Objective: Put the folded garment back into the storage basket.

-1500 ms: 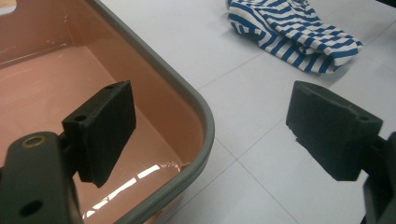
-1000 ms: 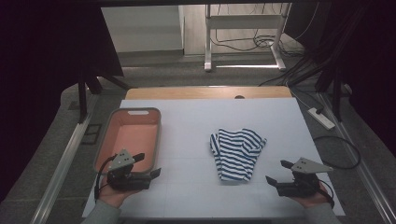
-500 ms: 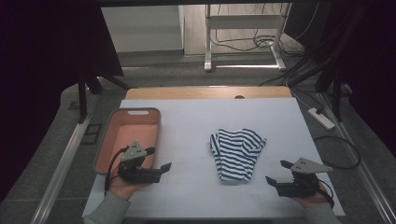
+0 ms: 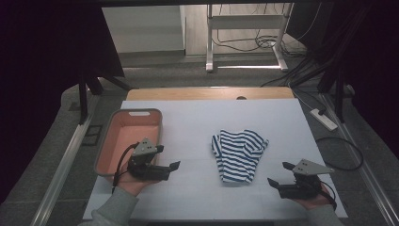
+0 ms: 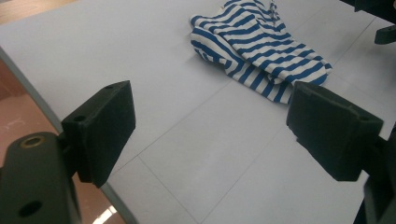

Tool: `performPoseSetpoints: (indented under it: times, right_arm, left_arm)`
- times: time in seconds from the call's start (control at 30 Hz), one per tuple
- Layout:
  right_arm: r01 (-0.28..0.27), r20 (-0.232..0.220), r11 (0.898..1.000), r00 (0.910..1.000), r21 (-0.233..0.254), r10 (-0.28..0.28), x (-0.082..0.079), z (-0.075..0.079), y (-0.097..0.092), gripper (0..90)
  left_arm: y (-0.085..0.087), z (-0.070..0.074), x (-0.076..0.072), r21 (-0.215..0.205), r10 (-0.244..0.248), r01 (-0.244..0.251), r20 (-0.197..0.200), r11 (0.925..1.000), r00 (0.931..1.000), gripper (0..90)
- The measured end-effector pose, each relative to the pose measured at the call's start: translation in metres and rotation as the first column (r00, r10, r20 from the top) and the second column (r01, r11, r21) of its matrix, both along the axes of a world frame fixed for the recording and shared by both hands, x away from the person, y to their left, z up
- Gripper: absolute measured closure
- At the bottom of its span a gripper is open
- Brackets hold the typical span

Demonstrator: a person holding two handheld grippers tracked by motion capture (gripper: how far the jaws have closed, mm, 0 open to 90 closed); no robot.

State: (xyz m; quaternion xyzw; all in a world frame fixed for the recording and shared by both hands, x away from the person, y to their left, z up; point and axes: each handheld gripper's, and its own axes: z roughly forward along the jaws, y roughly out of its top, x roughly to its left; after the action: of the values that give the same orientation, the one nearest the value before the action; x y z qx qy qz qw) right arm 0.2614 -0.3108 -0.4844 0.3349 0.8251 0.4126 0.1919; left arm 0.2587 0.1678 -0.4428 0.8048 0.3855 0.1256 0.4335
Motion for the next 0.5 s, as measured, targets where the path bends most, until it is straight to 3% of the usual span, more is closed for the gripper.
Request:
performPoseSetpoints:
  times: [0.5]
  right_arm:
    - [-0.003, -0.002, 1.0, 1.0, -0.011, 0.003, 0.0, -0.001, 0.001, 16.9]
  left_arm:
    - [-0.02, -0.001, 0.015, 0.027, -0.022, 0.023, -0.03, 0.9994, 0.9993, 15.6]
